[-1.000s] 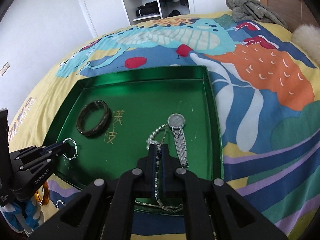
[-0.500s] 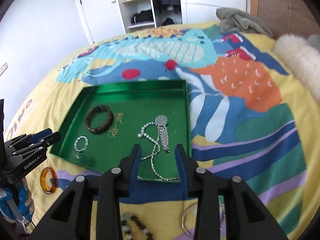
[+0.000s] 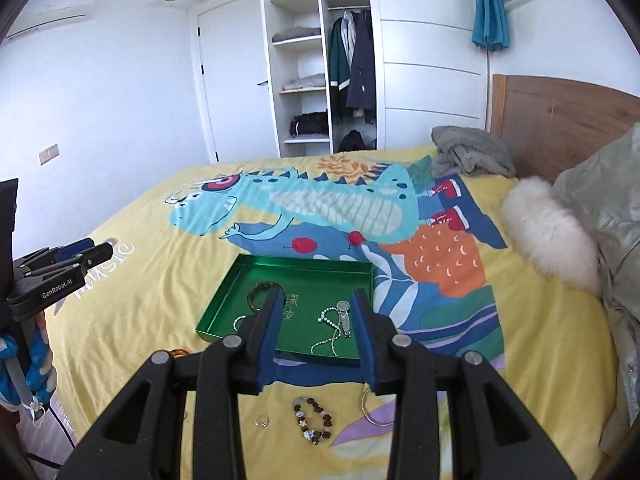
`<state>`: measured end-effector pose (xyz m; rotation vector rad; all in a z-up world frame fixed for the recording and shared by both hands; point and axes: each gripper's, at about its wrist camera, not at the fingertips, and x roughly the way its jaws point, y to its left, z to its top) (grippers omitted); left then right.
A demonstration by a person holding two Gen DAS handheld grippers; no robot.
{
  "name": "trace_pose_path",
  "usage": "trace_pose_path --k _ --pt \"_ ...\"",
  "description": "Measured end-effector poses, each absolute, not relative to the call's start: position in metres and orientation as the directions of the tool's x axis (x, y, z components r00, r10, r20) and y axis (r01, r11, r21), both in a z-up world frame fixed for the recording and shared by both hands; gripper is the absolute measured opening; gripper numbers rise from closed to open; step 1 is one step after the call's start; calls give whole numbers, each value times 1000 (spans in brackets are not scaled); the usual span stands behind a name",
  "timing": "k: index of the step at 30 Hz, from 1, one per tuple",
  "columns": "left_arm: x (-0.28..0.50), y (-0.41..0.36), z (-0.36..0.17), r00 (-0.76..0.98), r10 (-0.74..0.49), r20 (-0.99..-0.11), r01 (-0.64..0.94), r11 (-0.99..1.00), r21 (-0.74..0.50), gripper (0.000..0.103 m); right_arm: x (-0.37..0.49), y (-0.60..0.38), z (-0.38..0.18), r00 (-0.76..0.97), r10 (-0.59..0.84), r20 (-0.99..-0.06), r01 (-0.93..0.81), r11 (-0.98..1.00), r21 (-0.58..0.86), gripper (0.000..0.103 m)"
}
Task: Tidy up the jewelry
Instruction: 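Withdraw both open tools from the tray back toward the remaining jewelry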
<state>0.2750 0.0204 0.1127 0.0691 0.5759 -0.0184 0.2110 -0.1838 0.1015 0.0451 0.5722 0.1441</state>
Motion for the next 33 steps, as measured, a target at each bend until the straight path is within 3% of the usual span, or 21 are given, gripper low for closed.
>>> trace_pose_path --k 12,17,26,33 --pt "198 45 174 891 26 -453 2 998 62 51 112 -173 170 897 163 -410 -157 986 49 34" --pt "180 43 182 902 20 -431 9 998 65 59 83 -169 189 915 182 -361 -177 983 46 35" --pt "171 47 153 891 13 -455 22 997 72 59 63 -168 175 912 206 -356 -200 978 56 37" --pt "180 49 87 846 -11 -532 54 996 67 59 80 -169 122 870 231 -436 -205 973 106 37"
